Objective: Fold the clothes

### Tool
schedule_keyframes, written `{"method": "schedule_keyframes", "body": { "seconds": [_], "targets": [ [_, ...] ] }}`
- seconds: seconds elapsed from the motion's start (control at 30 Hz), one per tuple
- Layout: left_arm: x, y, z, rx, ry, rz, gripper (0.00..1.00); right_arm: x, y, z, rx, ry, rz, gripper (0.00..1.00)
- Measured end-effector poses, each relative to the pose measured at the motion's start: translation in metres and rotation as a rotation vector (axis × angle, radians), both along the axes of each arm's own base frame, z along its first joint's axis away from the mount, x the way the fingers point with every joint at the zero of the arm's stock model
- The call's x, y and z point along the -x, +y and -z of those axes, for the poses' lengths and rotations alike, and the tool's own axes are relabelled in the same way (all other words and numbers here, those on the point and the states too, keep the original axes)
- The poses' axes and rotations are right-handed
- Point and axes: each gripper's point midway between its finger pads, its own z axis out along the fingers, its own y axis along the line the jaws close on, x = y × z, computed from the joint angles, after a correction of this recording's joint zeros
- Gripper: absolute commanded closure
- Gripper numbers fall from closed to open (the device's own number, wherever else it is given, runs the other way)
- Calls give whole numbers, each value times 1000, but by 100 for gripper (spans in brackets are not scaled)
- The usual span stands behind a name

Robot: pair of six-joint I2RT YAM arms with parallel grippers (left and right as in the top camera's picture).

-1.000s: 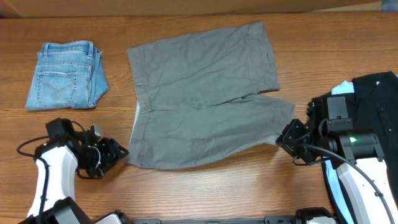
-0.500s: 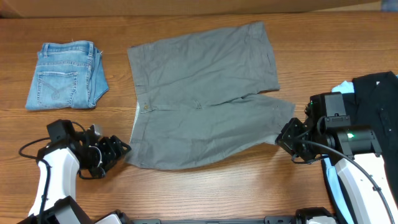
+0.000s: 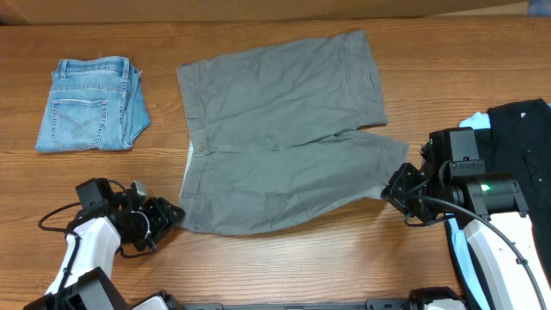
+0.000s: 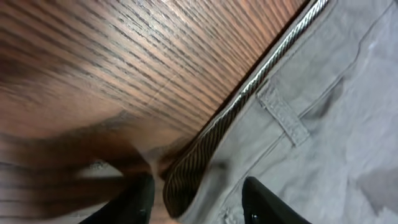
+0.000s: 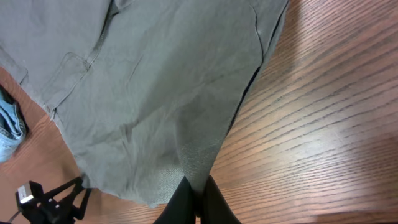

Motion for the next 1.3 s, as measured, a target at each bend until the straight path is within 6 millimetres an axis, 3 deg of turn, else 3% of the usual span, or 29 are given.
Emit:
{"method": "schedule_keyframes", "body": {
  "seconds": [0.33,0.57,0.73,1.3],
  "targets": [
    [-17,4,1,-12,-91,-25,60,0,0,0,5,-8,-19,96],
    [-13,-6,2,42,-98,-30,61,0,0,0,7,-10,-24,96],
    [-5,-13,8,70,-86,-38,96,0,0,0,7,-10,-24,96],
    [0,-16,11,84,-73,-46,96,0,-1,0,15,-17,-40,96]
  ]
}}
